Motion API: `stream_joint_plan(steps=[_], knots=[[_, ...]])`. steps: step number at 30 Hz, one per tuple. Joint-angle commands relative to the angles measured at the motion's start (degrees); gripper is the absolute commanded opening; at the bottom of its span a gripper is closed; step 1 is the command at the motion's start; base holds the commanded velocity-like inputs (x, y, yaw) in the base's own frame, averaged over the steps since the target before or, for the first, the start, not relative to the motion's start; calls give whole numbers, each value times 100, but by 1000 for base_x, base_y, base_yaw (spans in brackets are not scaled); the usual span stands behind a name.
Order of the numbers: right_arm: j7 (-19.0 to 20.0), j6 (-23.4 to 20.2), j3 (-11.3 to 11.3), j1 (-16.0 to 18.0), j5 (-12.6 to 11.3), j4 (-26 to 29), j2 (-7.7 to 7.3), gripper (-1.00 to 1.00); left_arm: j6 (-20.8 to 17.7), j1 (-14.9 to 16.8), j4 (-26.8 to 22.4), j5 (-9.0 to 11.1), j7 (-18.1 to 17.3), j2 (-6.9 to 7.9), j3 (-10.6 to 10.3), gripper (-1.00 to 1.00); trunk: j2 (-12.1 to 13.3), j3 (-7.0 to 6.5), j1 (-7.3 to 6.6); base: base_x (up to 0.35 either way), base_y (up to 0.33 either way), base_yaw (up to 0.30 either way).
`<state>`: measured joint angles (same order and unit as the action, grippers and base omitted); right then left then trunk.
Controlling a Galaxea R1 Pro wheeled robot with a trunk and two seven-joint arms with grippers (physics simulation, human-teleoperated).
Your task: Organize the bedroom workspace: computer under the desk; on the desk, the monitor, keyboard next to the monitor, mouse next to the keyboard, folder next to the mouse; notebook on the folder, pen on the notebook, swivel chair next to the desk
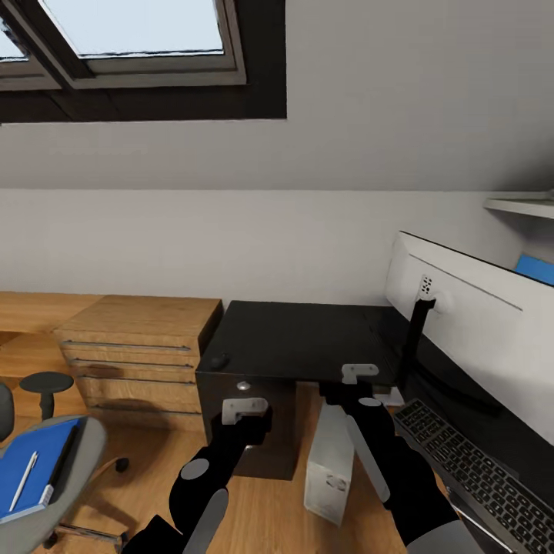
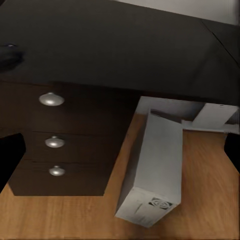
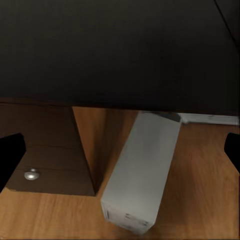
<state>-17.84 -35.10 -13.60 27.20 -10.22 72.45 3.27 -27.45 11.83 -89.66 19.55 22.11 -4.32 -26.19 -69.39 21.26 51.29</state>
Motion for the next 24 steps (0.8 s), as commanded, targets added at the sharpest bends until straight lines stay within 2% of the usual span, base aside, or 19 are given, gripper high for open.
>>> stream_joint_plan(steps=[1,6,14,24], knots=[[-53,-18,-11,5,-61,6,-2,100,-15,6,-8,59,56,1,-9,100,-5,7,-3,-297,-57,-10],[-43,-17,-6,5,-59,-2,-2,100,-15,4,-8,65,56,1,-9,100,-5,7,-3,-187,-14,-2],[-44,-9,-8,5,-65,-81,-2,100,-15,5,-8,66,56,1,-9,100,-5,7,-3,-15,-1,-11],[-44,-6,-10,5,-68,-99,-2,100,-15,5,-8,66,56,1,-4,100,-5,7,-3,0,0,-214]])
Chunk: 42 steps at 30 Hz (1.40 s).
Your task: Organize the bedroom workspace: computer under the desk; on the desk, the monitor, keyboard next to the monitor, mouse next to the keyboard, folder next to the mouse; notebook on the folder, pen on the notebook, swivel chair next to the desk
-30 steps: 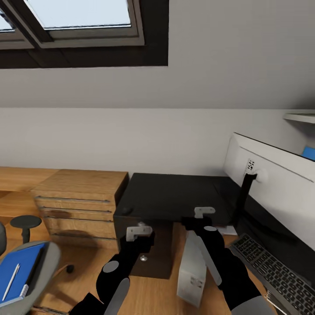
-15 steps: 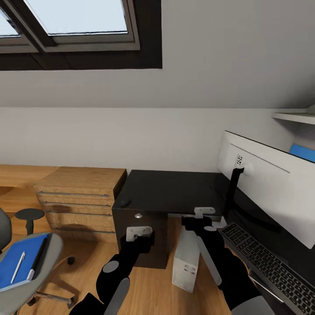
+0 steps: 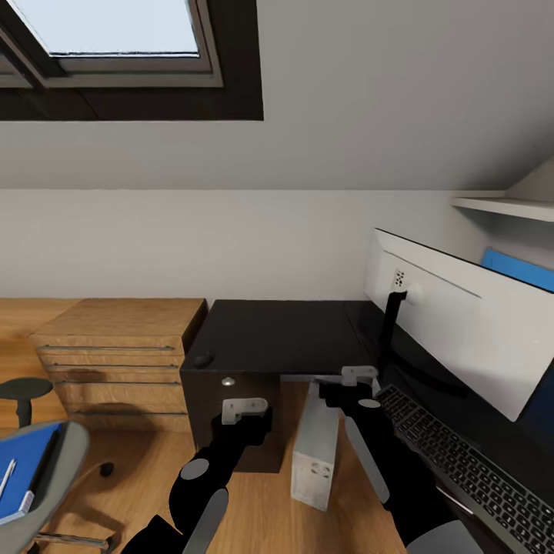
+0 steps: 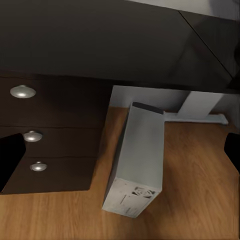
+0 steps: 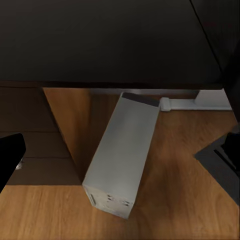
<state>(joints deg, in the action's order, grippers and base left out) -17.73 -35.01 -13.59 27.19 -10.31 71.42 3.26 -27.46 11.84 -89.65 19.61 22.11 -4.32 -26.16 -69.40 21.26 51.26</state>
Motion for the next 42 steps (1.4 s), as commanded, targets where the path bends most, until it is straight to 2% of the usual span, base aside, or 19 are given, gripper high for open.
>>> stream_joint_plan(steps=[1,42], knots=[[-55,-14,-11,6,-59,4,-1,100,-14,4,-9,61,56,2,-7,100,-5,7,0,0,0,-183],[-67,-14,-9,6,-37,-11,-1,100,-14,4,-9,59,56,2,-4,100,-5,7,0,0,30,-31]])
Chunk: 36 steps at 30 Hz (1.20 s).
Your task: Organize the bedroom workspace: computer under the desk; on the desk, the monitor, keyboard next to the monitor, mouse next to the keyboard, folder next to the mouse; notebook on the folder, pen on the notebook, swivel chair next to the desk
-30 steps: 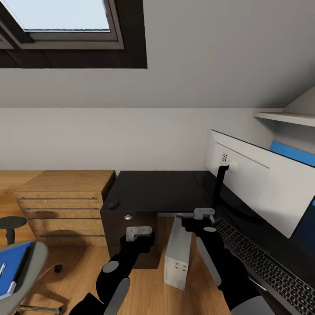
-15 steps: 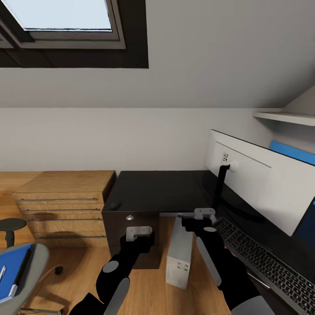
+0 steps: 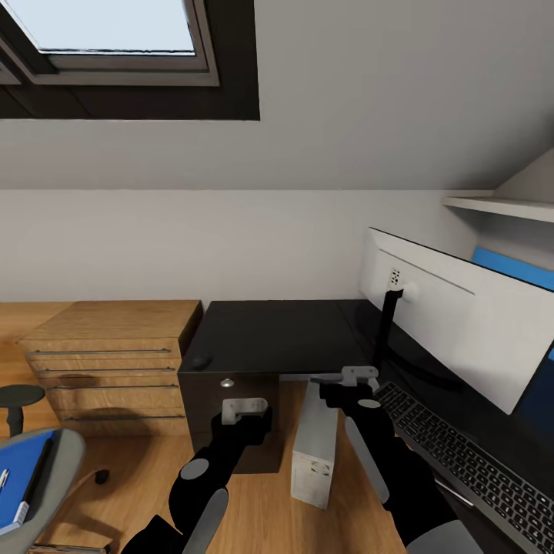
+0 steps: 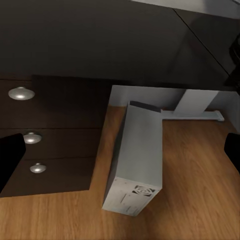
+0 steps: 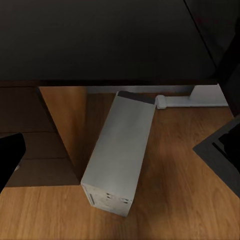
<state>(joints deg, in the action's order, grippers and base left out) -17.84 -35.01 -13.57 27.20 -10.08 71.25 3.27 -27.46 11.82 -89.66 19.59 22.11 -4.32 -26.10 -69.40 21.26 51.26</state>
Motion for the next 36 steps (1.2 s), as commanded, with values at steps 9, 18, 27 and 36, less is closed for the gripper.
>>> stream_joint_plan(steps=[9,18,27,36], knots=[[-53,-13,-14,5,-41,-74,-2,100,-14,6,2,59,58,1,-12,100,-4,7,0,0,0,-2],[-43,-7,-6,5,-37,-76,-17,100,-14,7,6,60,58,1,-16,100,-4,-8,0,0,0,-178],[-18,339,21,5,-1,-450,-117,100,-14,5,3,61,61,1,-18,100,-4,-29,0,0,0,-250],[-23,888,28,5,252,-666,-198,100,-14,6,-3,55,60,1,-11,100,-4,-35,0,0,0,-134]])
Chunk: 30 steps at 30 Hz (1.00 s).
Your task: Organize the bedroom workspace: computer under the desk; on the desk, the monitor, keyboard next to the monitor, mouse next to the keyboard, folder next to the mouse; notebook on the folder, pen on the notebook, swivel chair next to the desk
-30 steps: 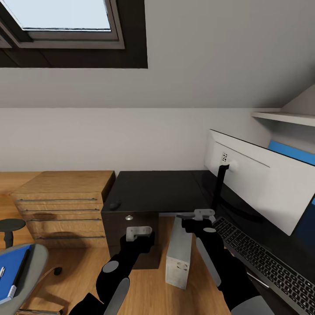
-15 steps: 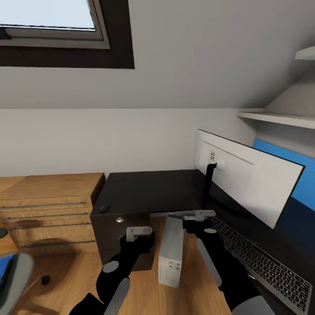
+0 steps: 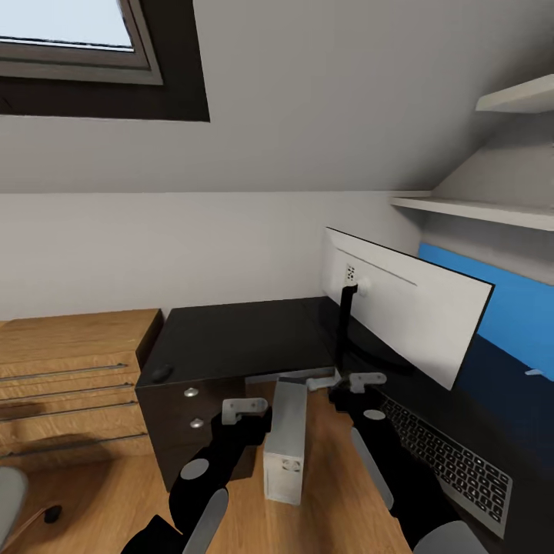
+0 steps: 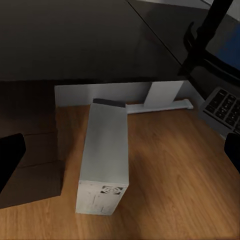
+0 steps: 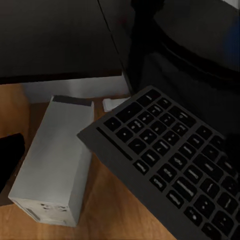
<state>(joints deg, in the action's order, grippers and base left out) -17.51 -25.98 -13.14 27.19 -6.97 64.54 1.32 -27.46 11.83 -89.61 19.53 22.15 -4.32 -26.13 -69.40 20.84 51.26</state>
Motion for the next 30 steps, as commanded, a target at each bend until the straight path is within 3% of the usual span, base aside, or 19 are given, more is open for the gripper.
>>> stream_joint_plan(steps=[1,9,18,21,25,30], knots=[[-76,370,-2,8,-15,-216,-42,100,-9,7,-11,60,59,1,-7,100,-5,7,0,0,0,-9],[-94,1271,16,22,-1,-825,-248,100,-5,5,-12,59,61,1,-8,100,-5,7,0,0,0,-3],[-85,1735,26,330,-52,-1931,-345,100,-5,7,-12,59,61,1,-9,100,-5,7,0,0,0,0],[-70,1888,128,505,-218,-2269,-440,100,-5,7,-12,59,61,1,-10,100,-5,7,0,0,0,0],[-56,2101,424,652,-532,-2539,-512,100,-5,5,-12,59,61,1,-13,100,-5,7,0,0,0,0],[-51,2174,583,758,-695,-2700,-630,100,-5,6,-12,59,61,1,-15,100,-5,7,0,0,0,0]])
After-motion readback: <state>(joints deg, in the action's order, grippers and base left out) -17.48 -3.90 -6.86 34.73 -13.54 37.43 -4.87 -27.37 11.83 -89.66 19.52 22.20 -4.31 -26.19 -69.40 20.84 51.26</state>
